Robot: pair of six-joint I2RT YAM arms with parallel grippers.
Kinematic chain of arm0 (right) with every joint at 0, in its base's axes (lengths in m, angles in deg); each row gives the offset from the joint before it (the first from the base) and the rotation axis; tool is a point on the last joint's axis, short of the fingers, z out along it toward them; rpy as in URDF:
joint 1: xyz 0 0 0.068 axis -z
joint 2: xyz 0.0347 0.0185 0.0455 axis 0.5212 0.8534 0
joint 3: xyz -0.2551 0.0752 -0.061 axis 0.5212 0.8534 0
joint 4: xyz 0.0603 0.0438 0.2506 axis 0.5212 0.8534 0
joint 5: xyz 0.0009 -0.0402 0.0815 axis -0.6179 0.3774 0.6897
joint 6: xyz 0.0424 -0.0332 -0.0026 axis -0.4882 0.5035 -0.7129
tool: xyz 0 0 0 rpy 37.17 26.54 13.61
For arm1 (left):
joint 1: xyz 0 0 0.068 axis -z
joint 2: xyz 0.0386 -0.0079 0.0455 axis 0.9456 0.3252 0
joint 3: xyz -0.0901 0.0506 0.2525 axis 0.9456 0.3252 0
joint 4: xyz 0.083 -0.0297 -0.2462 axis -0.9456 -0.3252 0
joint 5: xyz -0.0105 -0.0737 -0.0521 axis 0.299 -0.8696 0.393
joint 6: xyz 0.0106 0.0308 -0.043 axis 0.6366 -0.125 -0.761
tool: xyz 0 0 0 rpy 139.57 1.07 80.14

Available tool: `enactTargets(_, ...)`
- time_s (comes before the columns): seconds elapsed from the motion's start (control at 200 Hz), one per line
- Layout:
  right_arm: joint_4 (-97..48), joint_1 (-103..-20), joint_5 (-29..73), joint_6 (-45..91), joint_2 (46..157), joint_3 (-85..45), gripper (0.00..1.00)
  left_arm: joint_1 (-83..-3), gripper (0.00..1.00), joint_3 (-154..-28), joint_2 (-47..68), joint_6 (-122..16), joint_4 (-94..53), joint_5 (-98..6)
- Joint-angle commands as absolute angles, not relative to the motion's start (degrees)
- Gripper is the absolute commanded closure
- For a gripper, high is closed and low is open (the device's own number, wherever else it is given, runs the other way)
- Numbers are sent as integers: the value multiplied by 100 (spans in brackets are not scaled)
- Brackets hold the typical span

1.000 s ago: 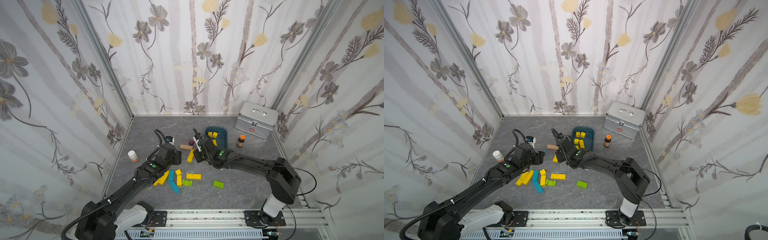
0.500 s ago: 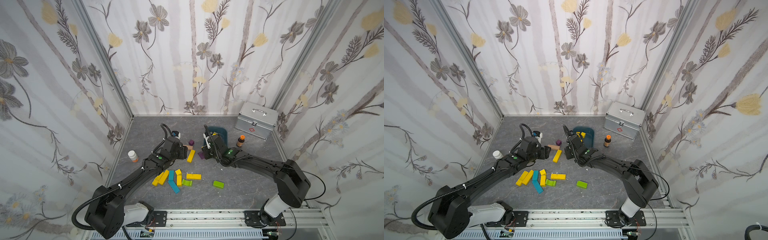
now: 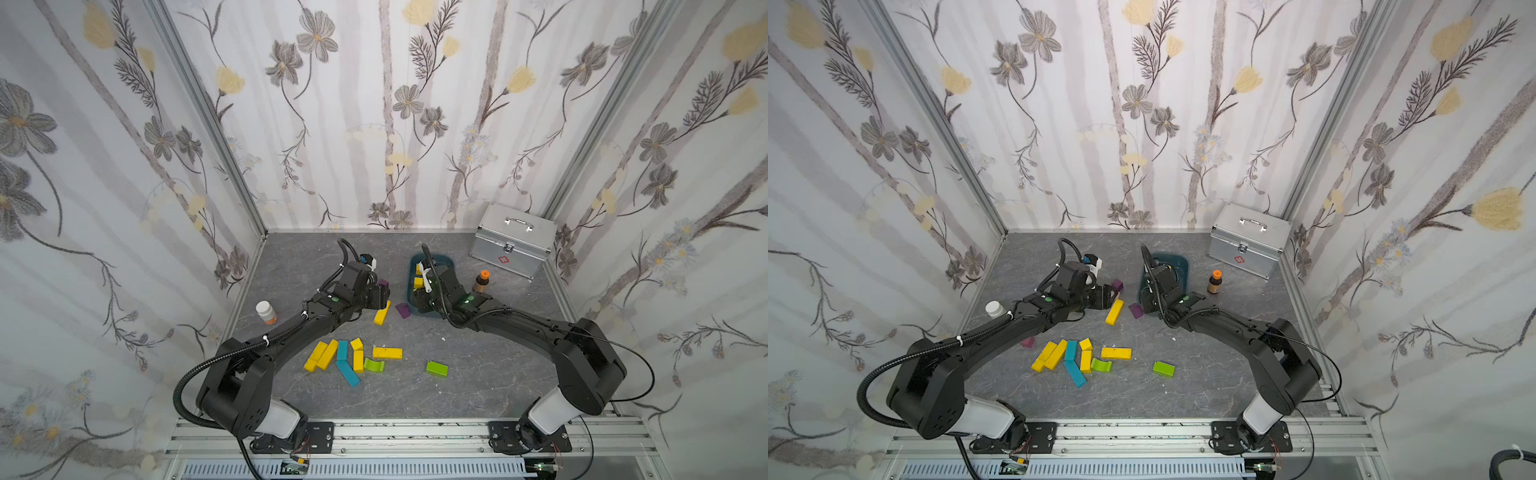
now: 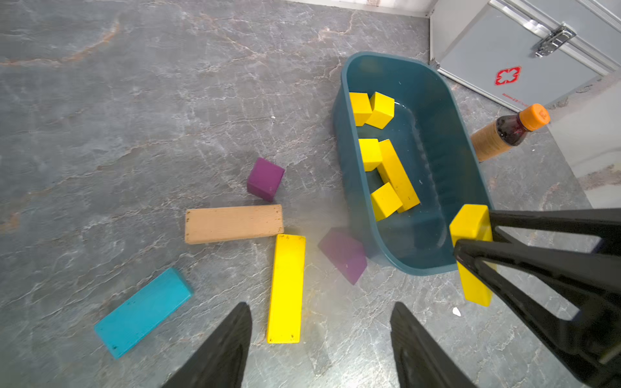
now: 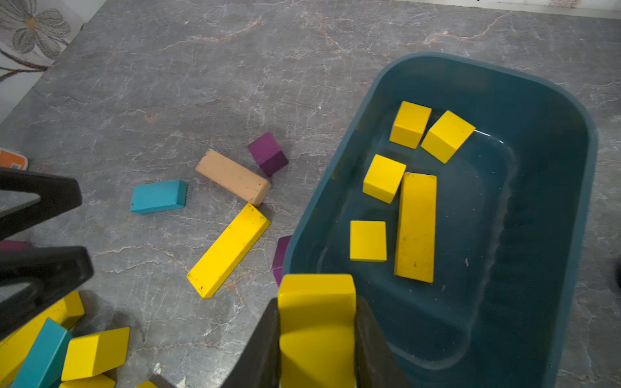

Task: Pick out the yellow building blocks
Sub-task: Place the building block in the storage box.

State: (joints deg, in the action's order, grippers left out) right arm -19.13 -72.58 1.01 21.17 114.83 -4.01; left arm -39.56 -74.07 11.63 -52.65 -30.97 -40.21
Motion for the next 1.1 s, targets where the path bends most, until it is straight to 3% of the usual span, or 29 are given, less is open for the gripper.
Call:
enactTargets(0.0, -2095, -7131, 157, 2025, 11496, -394, 93, -3859, 33, -7646, 1356, -5361, -3000, -4437)
enactTargets(0.55, -2027, -6323, -68, 2084, 11975, -569, 92, -3384, 33, -8733, 2490, -5275, -3118, -5239)
enactTargets(1.099, -1814, -5921, -199, 2128, 12873, -1405, 88, -3310, 32, -8802, 2727, -5118, -3422, -5669)
